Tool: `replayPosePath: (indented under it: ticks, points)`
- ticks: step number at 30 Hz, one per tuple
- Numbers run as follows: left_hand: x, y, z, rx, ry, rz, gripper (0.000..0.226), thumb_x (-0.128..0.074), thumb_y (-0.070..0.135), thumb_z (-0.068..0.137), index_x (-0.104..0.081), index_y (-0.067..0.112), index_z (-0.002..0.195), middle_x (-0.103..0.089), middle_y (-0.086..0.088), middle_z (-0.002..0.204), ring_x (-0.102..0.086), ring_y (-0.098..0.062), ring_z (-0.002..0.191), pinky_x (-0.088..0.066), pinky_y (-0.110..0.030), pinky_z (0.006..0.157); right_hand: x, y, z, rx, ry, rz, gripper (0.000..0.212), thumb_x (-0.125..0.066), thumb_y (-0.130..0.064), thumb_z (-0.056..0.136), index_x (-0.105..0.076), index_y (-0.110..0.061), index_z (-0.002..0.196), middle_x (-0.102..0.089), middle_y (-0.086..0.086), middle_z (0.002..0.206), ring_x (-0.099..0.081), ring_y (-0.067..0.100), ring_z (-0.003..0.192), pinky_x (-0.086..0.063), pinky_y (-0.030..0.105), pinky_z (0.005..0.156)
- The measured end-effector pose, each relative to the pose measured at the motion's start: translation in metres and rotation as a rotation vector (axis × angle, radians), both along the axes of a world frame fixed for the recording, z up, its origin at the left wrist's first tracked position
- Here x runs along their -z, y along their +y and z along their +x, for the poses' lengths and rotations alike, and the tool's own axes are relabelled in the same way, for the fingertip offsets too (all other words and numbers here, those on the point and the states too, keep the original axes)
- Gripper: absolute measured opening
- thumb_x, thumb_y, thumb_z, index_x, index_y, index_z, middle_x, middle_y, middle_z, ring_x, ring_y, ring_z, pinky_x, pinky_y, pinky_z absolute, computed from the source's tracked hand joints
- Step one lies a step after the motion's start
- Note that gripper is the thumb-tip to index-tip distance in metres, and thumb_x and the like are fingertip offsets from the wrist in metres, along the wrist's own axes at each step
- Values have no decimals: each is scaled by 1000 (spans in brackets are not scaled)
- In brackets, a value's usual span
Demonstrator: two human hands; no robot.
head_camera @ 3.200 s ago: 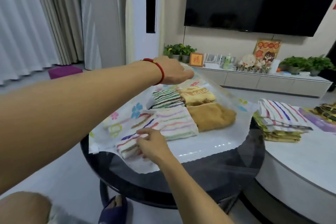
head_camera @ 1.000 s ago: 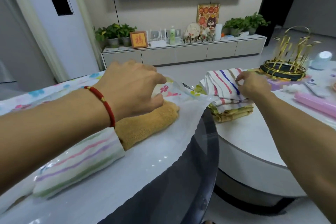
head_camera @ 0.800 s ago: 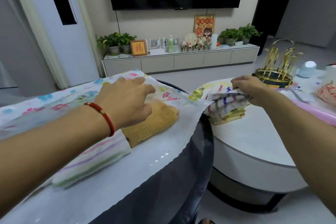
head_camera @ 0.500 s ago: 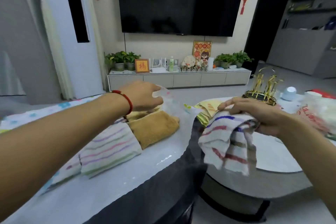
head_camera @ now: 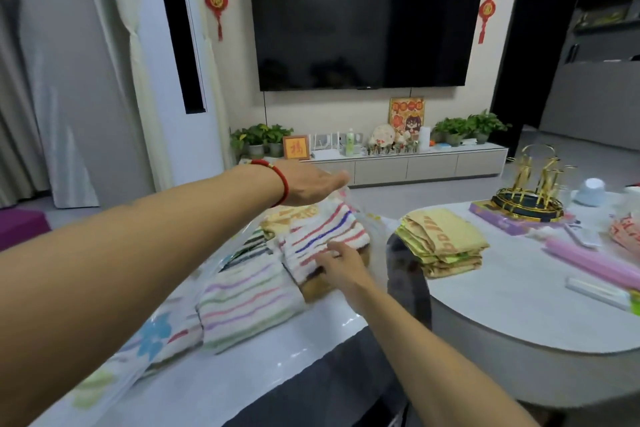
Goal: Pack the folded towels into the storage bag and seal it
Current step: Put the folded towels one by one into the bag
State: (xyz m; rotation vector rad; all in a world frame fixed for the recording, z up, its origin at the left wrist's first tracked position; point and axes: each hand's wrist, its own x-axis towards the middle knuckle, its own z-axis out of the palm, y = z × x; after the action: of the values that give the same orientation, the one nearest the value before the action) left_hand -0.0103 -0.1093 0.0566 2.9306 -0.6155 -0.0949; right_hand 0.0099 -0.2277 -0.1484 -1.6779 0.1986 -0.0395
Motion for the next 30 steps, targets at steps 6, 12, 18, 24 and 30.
replayPosePath:
  ticks: [6,12,18,24,30]
  points:
    - [27,-5,5,116,-66,65,67,-17,60,100,-47,20,145,-49,-9,148,-47,-31,130,-36,-42,109,-5,-43,-26,-177,-37,-333,17,-62,-15,94,-74,-16,106,-75,3,95,-75,21,77,-61,26,59]
    - [63,-15,28,250,-252,213,67,-32,72,87,-45,39,144,-32,1,159,-40,-31,136,-39,-49,107,-22,-149,-37,-71,-78,-261,19,-61,-6,92,-80,-8,90,-73,12,75,-70,23,63,-57,28,52]
    - [95,-43,44,322,-316,239,69,-29,74,82,-47,44,141,-37,5,156,-45,-32,130,-48,-50,96,5,-253,24,415,-51,-782,19,-63,-17,91,-80,-12,100,-77,9,99,-69,29,93,-61,43,82]
    - [124,-55,63,357,-260,71,63,-31,69,84,-55,39,134,-48,8,146,-49,-24,127,-47,-43,97,40,-305,88,568,254,-801,41,-60,-34,95,-61,-25,136,-50,19,143,-42,38,136,-36,49,110]
    - [137,-57,67,356,-272,-6,65,-33,69,82,-59,38,133,-51,13,146,-48,-19,131,-44,-44,101,51,-328,122,498,321,-830,41,-75,-39,87,-60,-35,125,-55,16,137,-44,40,133,-34,48,107]
